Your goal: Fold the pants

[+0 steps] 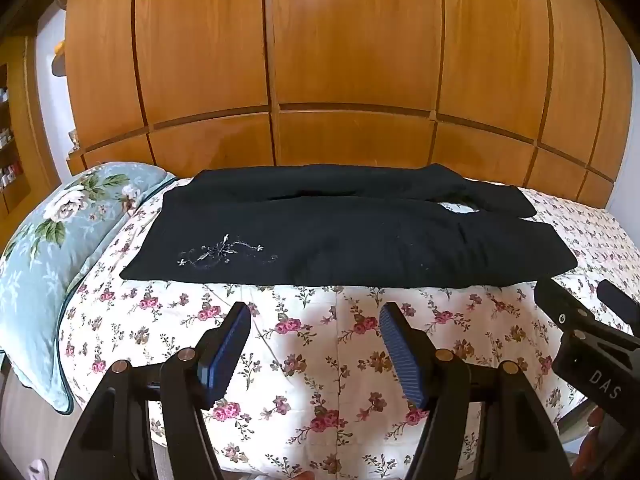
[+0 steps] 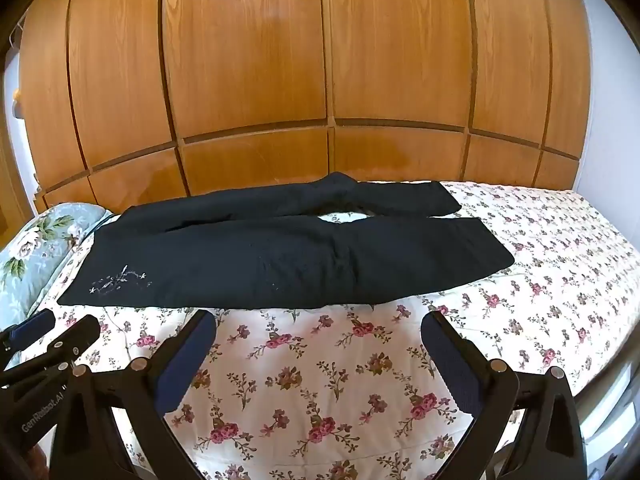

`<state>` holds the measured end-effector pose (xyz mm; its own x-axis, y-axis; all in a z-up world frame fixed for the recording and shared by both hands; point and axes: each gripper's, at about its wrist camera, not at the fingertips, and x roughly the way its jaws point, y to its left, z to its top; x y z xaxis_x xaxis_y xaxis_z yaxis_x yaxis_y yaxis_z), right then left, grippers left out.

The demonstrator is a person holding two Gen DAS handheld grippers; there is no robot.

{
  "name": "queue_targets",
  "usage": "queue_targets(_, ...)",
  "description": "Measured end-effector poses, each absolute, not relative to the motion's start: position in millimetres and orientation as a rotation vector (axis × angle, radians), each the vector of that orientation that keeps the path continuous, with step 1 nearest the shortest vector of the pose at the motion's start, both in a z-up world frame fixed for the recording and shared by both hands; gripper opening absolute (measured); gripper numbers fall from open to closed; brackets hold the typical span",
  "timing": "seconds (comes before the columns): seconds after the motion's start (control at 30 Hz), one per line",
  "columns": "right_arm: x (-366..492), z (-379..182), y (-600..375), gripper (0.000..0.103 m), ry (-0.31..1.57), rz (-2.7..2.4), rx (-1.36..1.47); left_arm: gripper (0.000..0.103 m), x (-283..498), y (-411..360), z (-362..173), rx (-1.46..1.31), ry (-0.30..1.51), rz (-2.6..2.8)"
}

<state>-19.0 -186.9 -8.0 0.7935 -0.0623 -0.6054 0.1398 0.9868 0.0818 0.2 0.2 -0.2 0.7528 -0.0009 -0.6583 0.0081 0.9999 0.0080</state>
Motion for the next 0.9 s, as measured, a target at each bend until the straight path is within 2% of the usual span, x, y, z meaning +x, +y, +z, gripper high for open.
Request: queue_targets(0.9, -9, -17, -187, 0.103, 0.673, -0.104, 0.128, 0.068, 7, 4, -12, 0.027, 0.743, -0.005)
